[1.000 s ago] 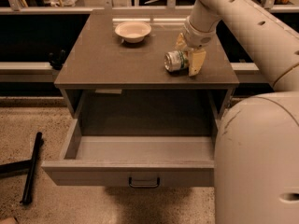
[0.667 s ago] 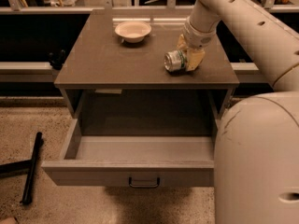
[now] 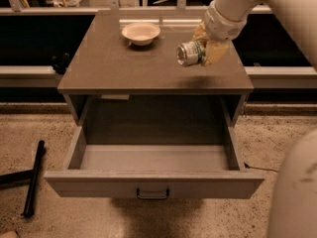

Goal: Place 7up can into top drawer

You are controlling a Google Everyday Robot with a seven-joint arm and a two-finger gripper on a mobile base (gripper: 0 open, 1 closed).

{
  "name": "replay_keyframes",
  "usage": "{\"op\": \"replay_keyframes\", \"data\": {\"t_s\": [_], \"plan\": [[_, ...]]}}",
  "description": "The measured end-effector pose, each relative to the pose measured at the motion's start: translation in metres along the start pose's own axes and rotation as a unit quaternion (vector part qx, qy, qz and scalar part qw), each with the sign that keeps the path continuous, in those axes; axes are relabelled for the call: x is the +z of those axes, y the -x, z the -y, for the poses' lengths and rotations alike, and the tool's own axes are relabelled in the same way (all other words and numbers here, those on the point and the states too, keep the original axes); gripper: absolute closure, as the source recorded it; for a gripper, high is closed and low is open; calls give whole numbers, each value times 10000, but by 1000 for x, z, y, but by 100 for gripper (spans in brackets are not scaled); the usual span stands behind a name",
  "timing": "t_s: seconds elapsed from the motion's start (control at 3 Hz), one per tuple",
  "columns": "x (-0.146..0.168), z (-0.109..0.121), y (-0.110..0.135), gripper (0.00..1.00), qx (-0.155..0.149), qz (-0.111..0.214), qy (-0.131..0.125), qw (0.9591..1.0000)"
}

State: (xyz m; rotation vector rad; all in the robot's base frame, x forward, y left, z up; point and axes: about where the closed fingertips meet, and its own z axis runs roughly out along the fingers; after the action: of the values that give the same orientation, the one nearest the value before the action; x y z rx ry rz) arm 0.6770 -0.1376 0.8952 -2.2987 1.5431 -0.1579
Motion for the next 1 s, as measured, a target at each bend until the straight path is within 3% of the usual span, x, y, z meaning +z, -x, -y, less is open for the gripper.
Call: {"op": "replay_keyframes", "data": {"t_s": [0.33,0.67,1.0], "plan": [[-1,-31,28,100,184,566,326,9977],[-1,-31,27,100,183,565,326,9977],[12,-42,46,100,285,918,560,9938]]}}
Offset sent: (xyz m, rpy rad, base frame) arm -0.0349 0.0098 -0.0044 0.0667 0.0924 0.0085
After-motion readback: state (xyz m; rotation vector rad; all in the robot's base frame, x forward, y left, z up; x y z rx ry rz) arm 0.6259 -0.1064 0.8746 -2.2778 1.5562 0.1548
